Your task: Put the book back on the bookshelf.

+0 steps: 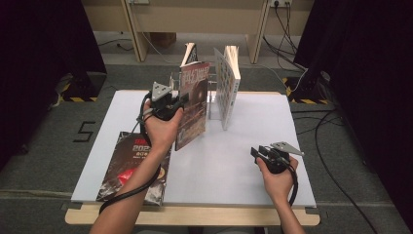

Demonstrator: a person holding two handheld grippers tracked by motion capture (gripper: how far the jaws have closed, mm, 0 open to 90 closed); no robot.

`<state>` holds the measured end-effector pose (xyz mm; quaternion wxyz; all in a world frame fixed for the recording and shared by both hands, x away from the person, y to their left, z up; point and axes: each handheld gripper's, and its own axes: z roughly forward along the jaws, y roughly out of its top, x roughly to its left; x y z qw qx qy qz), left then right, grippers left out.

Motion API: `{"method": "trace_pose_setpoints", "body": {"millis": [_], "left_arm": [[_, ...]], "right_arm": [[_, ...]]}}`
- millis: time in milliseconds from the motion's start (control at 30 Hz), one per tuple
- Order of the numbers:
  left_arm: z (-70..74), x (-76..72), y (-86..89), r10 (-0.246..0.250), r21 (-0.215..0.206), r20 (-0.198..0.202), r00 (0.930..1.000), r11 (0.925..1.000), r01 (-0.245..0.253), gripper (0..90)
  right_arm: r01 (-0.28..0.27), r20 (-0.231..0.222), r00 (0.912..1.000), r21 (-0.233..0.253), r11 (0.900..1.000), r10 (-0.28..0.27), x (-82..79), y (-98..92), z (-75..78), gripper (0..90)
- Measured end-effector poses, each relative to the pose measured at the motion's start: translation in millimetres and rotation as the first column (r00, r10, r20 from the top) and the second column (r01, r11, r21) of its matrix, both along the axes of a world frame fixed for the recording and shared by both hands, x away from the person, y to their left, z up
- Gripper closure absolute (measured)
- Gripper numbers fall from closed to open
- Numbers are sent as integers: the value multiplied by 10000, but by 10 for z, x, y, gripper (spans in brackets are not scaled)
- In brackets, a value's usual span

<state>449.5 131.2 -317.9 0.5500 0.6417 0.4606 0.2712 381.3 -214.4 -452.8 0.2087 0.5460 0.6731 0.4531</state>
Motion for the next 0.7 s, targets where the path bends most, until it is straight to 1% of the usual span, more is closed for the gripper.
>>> {"method": "trace_pose_setpoints", "body": {"millis": [33,67,100,133,167,200,233,300,367,467,500,633,700], "left_arm": [[7,14,-7,47,41,62,10000,10000,-47,838],[16,32,-16,90,15,117,9999,10000,-90,838],[21,44,-20,122,-9,155,9998,9999,-122,839],[29,67,-24,156,-63,200,9997,9999,-155,838],[33,81,-26,181,-105,241,9995,9998,-178,839],[37,102,-27,228,-129,309,9993,9997,-225,839],[39,116,-30,243,-133,350,9991,9996,-239,838],[43,152,-40,354,-69,447,9984,9994,-351,839],[42,189,-48,430,-30,467,9980,9991,-429,839],[35,252,-54,525,-126,468,9975,9986,-520,839],[37,267,-53,528,-105,486,9974,9986,-524,839],[66,334,-85,635,-87,605,9961,9980,-631,839],[81,372,-99,701,-153,681,9952,9975,-692,839]], "right_arm": [[-29,-4,10000,-11,10000,29,2,-3,-4,620],[-16,-46,10000,14,10000,16,-1,2,-6,620],[-65,43,10000,-89,9999,65,6,1,-17,619],[-75,1,10000,-40,10000,75,7,5,-23,620],[-91,7,10000,-134,9999,92,10,2,-34,621],[-75,-16,10000,-44,10000,75,10,9,-42,621],[-96,-17,10000,-126,9999,96,12,2,-54,621],[-71,-101,9999,-84,9999,70,6,-1,-67,622],[-68,-74,10000,-146,9999,67,8,-12,-77,622],[-74,-146,9999,-48,10000,73,9,-13,-88,622],[-110,-128,9999,-134,9998,108,10,-14,-91,622],[-178,-163,9997,-115,9998,177,19,3,-105,621],[-200,-217,9996,-46,9998,199,21,15,-115,621]]}}
